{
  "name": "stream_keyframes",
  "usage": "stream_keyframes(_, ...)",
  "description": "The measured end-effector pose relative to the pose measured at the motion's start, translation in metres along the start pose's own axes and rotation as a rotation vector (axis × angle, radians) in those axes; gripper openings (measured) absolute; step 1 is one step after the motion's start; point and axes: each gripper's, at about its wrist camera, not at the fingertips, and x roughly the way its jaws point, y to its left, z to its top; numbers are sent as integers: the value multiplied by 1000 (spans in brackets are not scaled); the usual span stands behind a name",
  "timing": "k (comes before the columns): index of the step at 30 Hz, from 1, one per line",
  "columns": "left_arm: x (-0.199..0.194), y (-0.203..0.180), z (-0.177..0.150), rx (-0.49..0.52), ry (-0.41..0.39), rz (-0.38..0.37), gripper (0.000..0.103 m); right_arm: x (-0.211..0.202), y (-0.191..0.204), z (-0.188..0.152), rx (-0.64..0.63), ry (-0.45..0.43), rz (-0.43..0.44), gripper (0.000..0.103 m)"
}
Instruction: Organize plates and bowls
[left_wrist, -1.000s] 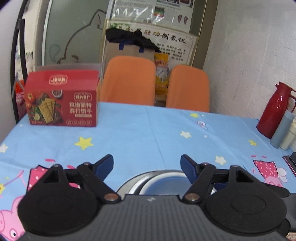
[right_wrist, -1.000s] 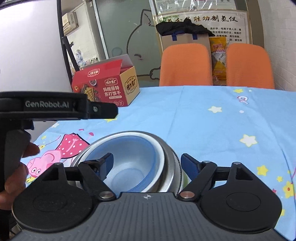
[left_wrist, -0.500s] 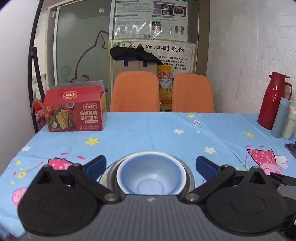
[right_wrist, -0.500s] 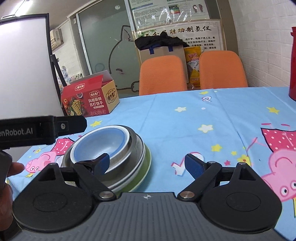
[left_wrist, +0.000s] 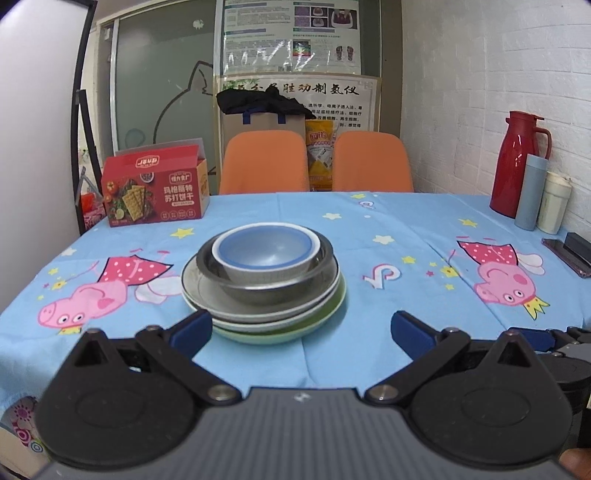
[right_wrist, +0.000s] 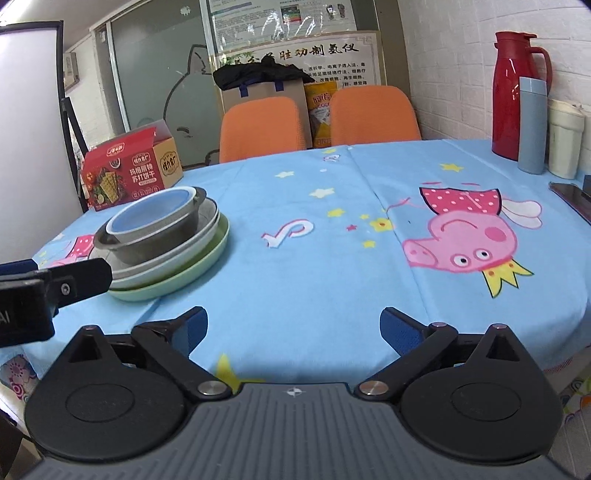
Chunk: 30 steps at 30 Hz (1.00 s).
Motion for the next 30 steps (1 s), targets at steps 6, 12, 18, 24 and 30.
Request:
stream_keyframes(6, -21, -5, -19, -5, -18, -11, 103, -19, -2, -21, -7, 9, 3, 103)
stream_keyframes(12, -48, -11, -31, 11, -55, -10, 103, -38, -2, -33, 9, 16, -9, 103)
stream_keyframes(18, -64, -10, -35, 6, -86, -4, 103, -52, 6, -35, -31, -14, -11, 103)
stream_keyframes(24, -63, -2, -36, -25, -106, 10, 103, -55, 13, -36, -62, -33, -12, 103)
stream_keyframes(30, -69, 6, -34, -69, -133, 6, 103, -53, 18, -39, -70, -18, 4, 103)
